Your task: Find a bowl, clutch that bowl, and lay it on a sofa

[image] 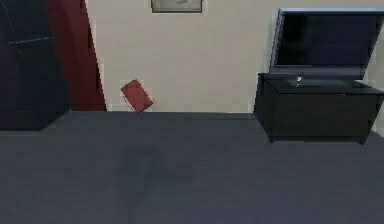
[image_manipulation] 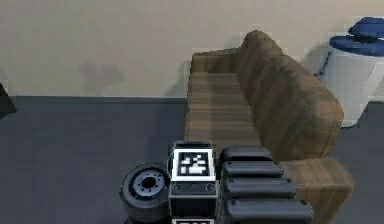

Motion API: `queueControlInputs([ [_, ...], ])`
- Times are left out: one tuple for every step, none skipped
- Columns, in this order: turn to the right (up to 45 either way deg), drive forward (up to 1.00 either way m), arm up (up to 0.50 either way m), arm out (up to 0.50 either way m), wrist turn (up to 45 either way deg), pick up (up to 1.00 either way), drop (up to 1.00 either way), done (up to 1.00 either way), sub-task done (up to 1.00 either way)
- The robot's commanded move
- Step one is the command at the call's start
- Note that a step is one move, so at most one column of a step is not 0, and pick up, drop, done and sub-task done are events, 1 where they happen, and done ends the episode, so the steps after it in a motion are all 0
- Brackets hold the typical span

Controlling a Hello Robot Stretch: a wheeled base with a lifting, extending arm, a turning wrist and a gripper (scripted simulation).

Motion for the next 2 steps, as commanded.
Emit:
queueControlInputs([
  [3.0, 0.0, 0.0, 0.0, 0.0, 0.0, 0.0, 0.0, 0.0],
  [0.0, 0.3, 0.0, 0.0, 0.0, 0.0, 0.0, 0.0, 0.0],
])
